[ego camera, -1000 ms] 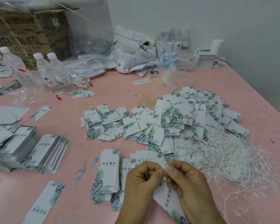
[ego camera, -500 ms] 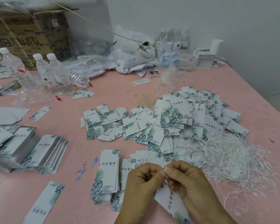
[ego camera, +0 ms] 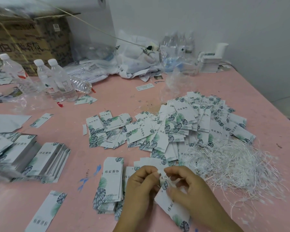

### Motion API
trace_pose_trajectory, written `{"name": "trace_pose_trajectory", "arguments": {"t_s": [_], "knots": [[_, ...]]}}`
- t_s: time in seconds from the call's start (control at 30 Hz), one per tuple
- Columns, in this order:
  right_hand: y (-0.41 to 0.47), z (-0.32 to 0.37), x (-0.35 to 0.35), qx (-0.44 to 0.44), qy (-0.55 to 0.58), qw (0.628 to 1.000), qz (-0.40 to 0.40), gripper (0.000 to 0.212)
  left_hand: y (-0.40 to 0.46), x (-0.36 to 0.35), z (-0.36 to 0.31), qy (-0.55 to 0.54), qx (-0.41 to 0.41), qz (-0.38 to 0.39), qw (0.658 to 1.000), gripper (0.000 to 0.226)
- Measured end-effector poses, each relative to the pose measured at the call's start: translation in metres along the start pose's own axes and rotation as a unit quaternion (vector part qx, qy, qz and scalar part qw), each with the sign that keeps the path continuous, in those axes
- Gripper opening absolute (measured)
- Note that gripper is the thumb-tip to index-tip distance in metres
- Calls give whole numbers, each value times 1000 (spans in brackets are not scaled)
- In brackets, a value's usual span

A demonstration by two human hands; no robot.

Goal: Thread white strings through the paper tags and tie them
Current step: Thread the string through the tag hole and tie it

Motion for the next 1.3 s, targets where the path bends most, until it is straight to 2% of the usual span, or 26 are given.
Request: {"name": "trace_pose_trajectory", "arguments": {"t_s": [0.1,0.17,0.23,0.27,0.37,0.43,0.5,0.57,0.63,0.73,0.83,0.97,1.13,1.23,1.3], "knots": [[-1,-1,-1,-38,25,994,99,48,1,2,-3,-91,-5,-13,996,6],[0,0,-1,-41,48,987,150,37,3,2,-6,-136,-16,-13,990,10],[0,2,0,-25,63,983,169,18,4,2,-9,-167,-22,-12,986,21],[1,2,1,-18,74,983,169,15,5,3,-8,-177,-27,-15,984,19],[0,-3,7,6,157,973,170,27,7,4,-8,-189,-37,-40,980,9],[1,-7,11,33,234,959,156,39,5,4,-6,-139,-30,-41,989,5],[5,-8,12,61,311,941,118,46,2,3,-3,-59,-14,-23,998,15],[10,-10,9,81,387,916,65,42,0,0,2,23,-9,-2,1000,10],[13,-11,5,78,421,903,21,40,-2,-5,7,64,-15,27,997,17],[13,-12,-1,48,428,903,15,42,-5,-9,9,84,-12,59,995,27],[13,-14,-5,9,422,906,34,47,-6,-7,10,89,-16,60,994,32],[11,-14,-5,-4,462,885,54,40,-7,-4,17,158,-69,49,984,31],[10,-13,-4,4,464,886,13,23,-7,-2,21,334,-179,5,925,15],[11,-10,0,-9,443,896,-17,23,-7,-3,18,376,-201,5,905,5],[14,-5,11,-30,395,916,-61,21,-7,-5,19,388,-205,-14,898,7]]}}
Point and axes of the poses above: each hand's wrist, its own y-axis towards the middle knuckle, its own x-axis out of the back of the hand, z = x × y, the point moved 1 cm from there along y, towards the middle knuckle, and after that the axes turned 13 degrees about z, right-handed, at the moved point
